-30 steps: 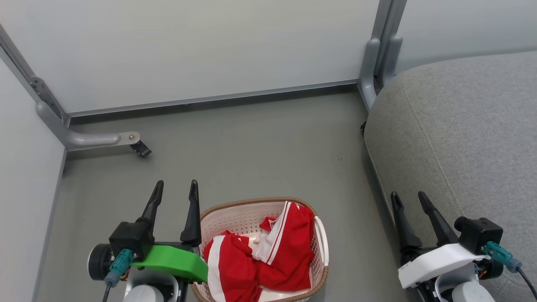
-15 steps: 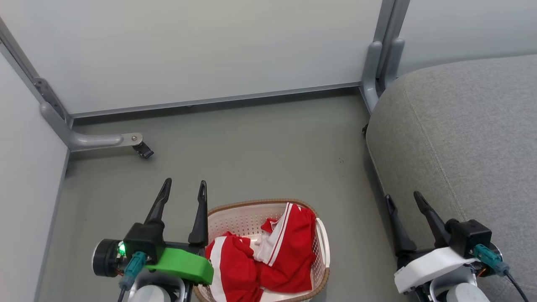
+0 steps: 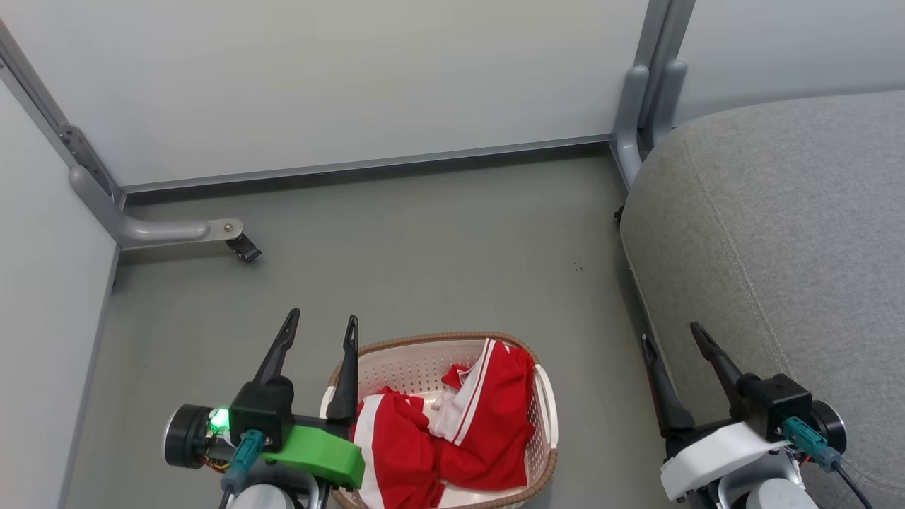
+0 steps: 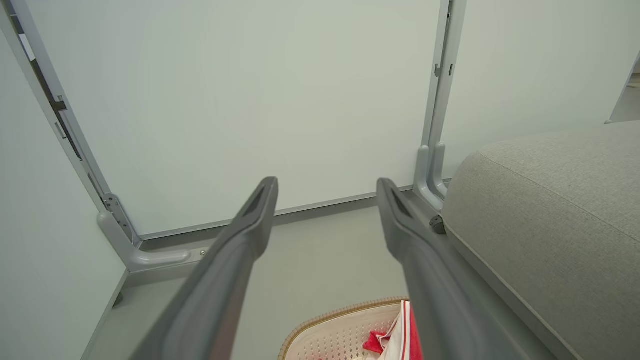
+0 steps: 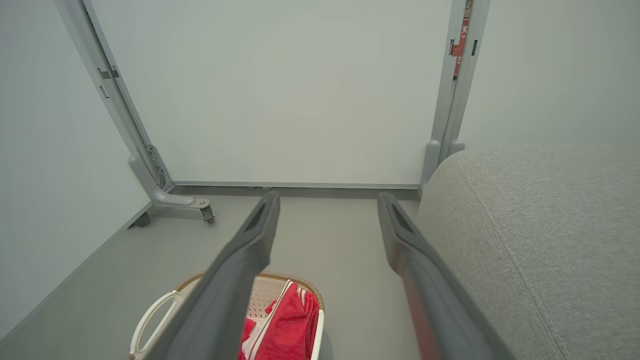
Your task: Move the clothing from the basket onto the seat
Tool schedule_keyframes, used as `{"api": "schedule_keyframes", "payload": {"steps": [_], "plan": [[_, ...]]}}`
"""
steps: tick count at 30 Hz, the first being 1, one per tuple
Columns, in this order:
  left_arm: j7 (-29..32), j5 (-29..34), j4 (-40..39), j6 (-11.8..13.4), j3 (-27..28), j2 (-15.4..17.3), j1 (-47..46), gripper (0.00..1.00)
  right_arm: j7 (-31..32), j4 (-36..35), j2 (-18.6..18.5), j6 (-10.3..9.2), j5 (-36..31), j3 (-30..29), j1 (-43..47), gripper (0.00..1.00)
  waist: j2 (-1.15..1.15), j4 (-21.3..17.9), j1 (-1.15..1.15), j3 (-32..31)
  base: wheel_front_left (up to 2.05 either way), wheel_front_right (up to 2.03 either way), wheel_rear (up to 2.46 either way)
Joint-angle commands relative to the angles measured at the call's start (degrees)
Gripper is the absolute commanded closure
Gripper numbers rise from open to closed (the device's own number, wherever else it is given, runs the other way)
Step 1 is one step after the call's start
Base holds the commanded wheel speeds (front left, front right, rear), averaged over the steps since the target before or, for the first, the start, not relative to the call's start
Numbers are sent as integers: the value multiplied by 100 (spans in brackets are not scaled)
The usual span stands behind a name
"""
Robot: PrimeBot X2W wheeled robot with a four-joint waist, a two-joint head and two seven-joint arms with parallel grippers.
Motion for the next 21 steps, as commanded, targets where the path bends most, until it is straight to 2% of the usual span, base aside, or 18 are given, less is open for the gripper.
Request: {"api": "schedule_keyframes", "payload": {"steps": [1, 21], "plan": [[-30, 42, 35, -4, -1, 35, -115, 0, -28, 27, -34, 0, -52, -10, 10, 0, 0, -1, 0, 0, 0, 0, 0], [-23, -139, 159, 32, -2, 33, -163, 0, -28, 168, -33, -1, -42, -118, -45, 0, 0, -11, 0, 41, 0, 0, 0]]}}
